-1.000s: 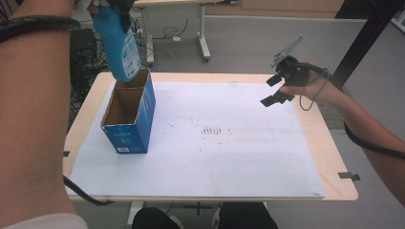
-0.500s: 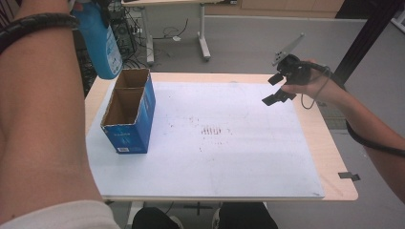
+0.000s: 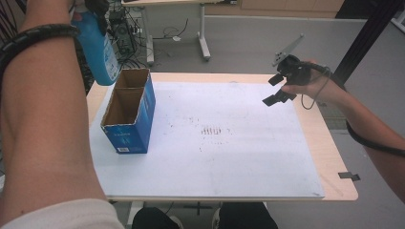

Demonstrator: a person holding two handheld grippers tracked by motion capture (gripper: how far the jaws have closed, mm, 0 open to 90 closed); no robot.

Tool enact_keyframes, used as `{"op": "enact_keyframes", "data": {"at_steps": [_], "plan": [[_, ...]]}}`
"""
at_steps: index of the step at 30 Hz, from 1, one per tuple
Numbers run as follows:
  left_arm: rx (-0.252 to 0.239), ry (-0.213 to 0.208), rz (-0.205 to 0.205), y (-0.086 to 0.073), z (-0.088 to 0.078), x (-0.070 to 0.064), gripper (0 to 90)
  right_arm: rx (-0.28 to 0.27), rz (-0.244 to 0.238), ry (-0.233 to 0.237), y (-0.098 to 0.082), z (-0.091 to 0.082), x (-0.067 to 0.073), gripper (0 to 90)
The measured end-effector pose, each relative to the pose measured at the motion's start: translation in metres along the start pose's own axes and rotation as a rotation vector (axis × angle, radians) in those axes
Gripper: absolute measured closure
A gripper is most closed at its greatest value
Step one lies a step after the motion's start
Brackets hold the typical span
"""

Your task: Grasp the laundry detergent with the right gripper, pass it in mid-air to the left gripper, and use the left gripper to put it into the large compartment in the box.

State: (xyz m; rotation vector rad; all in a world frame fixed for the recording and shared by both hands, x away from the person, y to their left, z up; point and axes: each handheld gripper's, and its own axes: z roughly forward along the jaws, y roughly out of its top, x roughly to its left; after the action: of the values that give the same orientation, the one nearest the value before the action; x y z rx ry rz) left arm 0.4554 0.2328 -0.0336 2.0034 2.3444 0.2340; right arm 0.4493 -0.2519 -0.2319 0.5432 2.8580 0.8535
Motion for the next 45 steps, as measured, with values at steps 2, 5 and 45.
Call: {"op": "enact_keyframes", "data": {"at_steps": [2,5,45], "plan": [[0.004,-0.002,0.001,0.0,0.005,0.0,36.9,0.001,-0.001,0.0,0.0,0.001,0.0,6.8],[0.013,-0.01,0.004,-0.001,0.015,0.0,36.9,0.004,-0.003,0.0,0.0,0.002,0.001,6.8],[0.08,-0.038,0.018,-0.012,0.151,-0.013,36.9,0.025,-0.005,-0.029,-0.003,0.004,-0.005,7.1]]}}
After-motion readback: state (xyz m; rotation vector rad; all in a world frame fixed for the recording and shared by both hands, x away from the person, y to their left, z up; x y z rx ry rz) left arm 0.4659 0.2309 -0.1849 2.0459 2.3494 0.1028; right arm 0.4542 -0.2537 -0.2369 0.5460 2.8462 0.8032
